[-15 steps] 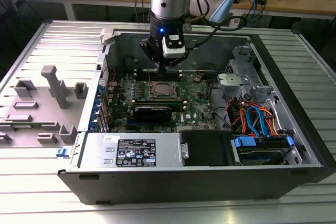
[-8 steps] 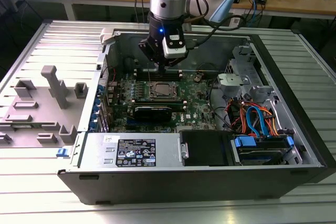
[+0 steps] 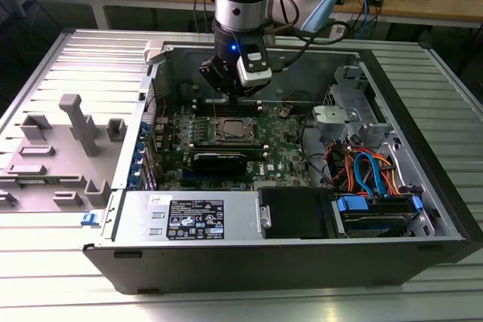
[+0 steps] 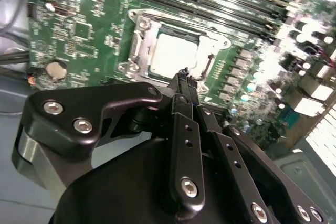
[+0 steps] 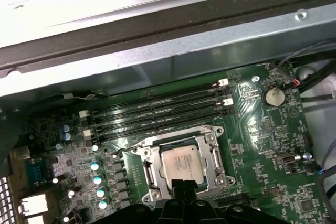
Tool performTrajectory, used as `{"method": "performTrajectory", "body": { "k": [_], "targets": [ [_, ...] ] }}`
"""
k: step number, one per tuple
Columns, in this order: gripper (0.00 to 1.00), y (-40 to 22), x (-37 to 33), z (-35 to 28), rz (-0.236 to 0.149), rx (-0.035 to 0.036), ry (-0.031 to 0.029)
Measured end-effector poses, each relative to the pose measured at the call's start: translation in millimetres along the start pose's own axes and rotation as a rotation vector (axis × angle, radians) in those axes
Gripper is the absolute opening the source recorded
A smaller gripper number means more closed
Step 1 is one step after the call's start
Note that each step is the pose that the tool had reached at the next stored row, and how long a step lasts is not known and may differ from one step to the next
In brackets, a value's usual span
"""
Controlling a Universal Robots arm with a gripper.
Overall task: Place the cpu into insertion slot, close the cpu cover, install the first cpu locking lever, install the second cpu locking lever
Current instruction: 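Install the first cpu locking lever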
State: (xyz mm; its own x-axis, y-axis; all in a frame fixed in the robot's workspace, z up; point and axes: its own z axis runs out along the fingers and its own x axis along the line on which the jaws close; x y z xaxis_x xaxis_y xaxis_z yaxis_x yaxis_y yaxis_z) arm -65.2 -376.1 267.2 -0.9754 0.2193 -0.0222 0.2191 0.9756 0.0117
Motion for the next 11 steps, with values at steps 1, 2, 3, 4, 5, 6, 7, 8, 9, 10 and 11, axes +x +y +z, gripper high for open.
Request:
{"method": "performTrajectory", "body": {
  "k": [1, 2, 3, 4, 5, 6, 7, 8, 9, 10, 11],
  "targets": [
    [0.11, -0.1, 0.6, 0.1, -0.005, -0.0019, -0.0077],
    [0.11, -0.1, 0.6, 0.2, -0.011, -0.0022, -0.0078],
    [0.11, -0.1, 0.6, 0.1, -0.023, -0.0024, -0.0077],
    [0.11, -0.1, 0.7, 0.1, -0.053, -0.0033, -0.0073],
    [0.11, -0.1, 0.7, 0.2, -0.074, -0.0038, -0.007],
    [0.11, -0.1, 0.8, 0.2, -0.09, -0.0043, -0.0068],
    [0.11, -0.2, 0.7, 0.4, -0.111, -0.0049, -0.0066],
    [0.11, -0.2, 0.8, 0.7, -0.13, -0.0054, -0.0063],
    [0.11, -0.3, 0.9, 1.0, -0.158, -0.0058, -0.0058],
    [0.11, -0.3, 1.1, 1.1, -0.169, -0.0062, -0.0057],
    [0.11, -0.4, 1.7, 1.4, -0.179, -0.0067, -0.0056]
  ]
}}
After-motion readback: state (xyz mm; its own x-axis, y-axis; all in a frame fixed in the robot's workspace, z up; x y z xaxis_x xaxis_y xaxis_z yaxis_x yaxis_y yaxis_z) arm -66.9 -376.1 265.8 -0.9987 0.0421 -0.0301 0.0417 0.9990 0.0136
